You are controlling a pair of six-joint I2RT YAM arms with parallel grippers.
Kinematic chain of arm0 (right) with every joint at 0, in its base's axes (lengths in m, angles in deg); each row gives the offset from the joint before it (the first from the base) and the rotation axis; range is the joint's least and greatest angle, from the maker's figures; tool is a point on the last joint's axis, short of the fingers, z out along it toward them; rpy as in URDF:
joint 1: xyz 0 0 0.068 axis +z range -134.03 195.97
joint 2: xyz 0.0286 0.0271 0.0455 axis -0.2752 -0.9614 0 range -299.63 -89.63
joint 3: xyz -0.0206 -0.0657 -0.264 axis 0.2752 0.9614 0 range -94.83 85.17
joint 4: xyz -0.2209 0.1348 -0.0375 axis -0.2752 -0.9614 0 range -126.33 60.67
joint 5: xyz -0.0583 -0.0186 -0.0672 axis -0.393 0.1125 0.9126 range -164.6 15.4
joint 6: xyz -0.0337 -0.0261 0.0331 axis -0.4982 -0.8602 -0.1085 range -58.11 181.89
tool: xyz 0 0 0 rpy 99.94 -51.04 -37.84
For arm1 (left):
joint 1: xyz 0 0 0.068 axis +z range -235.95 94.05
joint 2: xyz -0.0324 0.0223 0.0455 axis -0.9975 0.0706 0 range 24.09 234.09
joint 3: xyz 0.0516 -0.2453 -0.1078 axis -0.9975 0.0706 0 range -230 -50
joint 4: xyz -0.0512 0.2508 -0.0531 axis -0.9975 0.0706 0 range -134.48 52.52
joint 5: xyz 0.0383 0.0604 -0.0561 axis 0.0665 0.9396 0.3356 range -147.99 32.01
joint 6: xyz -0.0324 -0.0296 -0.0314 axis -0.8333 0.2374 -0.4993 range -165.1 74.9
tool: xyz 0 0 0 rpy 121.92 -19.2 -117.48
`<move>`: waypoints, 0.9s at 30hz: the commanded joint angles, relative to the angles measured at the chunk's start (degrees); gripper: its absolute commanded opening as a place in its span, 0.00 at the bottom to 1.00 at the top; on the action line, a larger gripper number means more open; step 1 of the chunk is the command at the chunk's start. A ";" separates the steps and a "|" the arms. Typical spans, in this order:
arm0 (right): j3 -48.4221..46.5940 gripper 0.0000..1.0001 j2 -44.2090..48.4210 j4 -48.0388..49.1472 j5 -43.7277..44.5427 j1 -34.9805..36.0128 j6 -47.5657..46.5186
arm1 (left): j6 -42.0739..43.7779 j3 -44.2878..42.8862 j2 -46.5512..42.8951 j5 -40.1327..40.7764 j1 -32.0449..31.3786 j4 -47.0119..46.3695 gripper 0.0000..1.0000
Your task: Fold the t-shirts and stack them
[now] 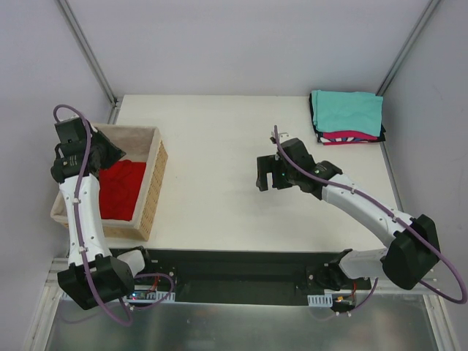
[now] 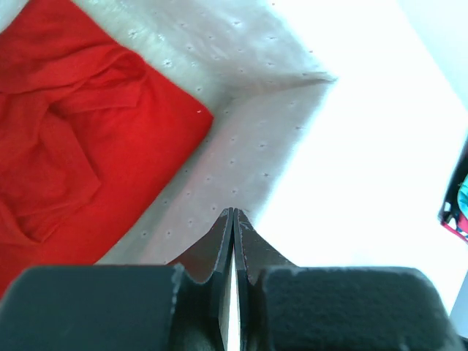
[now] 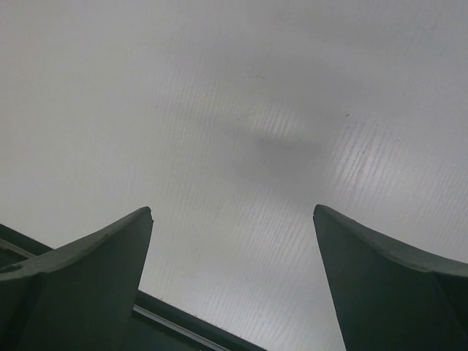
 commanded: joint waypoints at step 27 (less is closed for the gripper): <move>1.94 0.96 1.50 2.45 -0.24 1.75 -0.07 | 0.79 11.64 20.13 24.70 -0.25 3.36 0.84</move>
